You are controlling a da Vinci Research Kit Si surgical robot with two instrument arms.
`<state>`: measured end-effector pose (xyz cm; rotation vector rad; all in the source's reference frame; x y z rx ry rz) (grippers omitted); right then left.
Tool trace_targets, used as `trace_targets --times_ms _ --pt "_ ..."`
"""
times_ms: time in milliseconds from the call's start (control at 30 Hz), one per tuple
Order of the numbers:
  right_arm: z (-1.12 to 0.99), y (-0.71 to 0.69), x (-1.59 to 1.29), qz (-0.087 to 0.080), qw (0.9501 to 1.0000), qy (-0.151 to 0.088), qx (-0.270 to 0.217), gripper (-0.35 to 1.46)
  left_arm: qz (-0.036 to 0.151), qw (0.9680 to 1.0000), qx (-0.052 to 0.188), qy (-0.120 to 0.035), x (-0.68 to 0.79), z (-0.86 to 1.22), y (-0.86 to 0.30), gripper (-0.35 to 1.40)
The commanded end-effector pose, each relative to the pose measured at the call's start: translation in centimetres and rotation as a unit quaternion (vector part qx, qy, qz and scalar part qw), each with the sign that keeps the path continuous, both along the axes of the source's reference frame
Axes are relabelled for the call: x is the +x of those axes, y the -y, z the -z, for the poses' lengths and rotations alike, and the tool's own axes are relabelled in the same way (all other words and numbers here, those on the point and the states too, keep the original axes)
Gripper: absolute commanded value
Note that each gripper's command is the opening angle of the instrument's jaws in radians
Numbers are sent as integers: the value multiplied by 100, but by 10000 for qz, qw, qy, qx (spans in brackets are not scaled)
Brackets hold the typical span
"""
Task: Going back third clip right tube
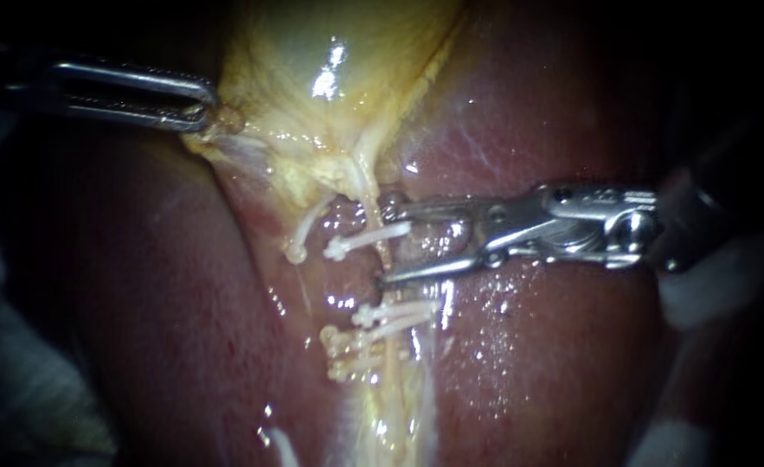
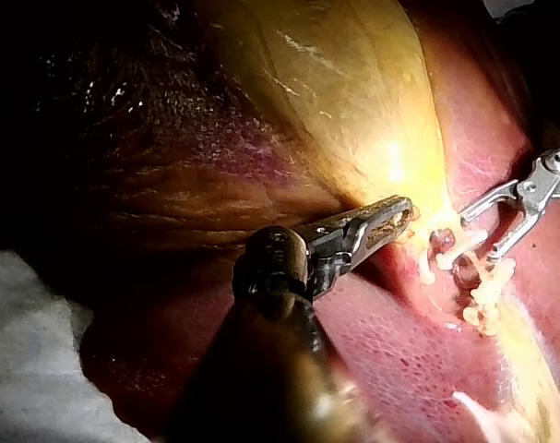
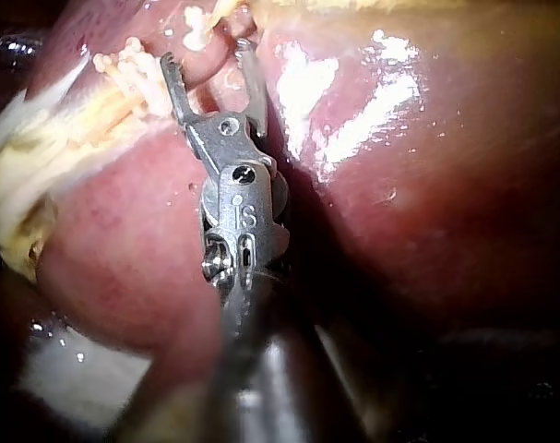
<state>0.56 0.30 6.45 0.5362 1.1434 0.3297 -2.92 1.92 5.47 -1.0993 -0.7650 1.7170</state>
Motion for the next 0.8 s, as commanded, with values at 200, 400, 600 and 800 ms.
trace_targets --times_ms 200,400,600,800 --pt "36 1 -27 -156 9986 150 -474 50 3 10000 1 0 0 0 0 -35" --pt "59 7 -39 -48 9975 96 -704 50 1 10000 1 1 0 0 0 -35" --pt "67 11 -40 16 9965 57 -829 50 2 10000 -5 -1 0 -3 0 -35" --pt "69 13 -43 89 9960 10 -892 50 -15 10000 -35 1 -13 -22 5 -35"
